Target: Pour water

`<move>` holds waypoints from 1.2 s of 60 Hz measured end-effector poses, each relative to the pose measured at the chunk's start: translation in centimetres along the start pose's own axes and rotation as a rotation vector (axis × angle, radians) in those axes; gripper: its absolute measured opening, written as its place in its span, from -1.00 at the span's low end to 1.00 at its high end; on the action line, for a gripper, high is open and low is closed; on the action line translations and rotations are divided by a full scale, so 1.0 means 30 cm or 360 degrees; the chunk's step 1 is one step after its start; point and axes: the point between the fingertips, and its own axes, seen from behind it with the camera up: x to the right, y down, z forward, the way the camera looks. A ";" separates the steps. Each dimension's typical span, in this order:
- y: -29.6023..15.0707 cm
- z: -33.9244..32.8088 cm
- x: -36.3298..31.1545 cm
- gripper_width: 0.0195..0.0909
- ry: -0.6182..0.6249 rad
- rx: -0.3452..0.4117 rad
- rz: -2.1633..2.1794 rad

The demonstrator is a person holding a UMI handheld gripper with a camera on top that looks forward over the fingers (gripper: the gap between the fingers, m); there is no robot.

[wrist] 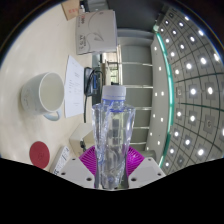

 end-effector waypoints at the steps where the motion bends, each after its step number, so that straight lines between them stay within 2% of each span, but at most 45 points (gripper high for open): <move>1: 0.003 -0.004 0.007 -0.62 -0.0014 -0.0001 0.0080; 13: 0.001 -0.086 0.043 -0.62 -0.0239 0.0037 0.1080; 28: 0.022 -0.086 -0.117 -0.62 -0.0538 0.0025 0.2001; 48: 0.064 -0.025 -0.394 -0.58 -0.0711 0.0022 0.2258; 50: 0.060 -0.023 -0.372 -0.57 -0.0662 0.0081 0.2276; 53: 0.066 -0.014 -0.377 -0.53 -0.0650 0.0104 0.2267; 59: 0.076 -0.035 -0.377 -0.33 -0.0634 0.0107 0.2335; 64: 0.078 -0.038 -0.381 -0.09 -0.0653 0.0092 0.2329; 66: 0.080 -0.044 -0.399 0.12 -0.0683 0.0058 0.2319; 69: 0.081 -0.050 -0.423 0.81 -0.0735 0.0000 0.2307; 70: 0.082 -0.055 -0.428 0.89 -0.0748 -0.0018 0.2308; 72: 0.090 -0.066 -0.435 0.76 -0.0764 -0.0066 0.2313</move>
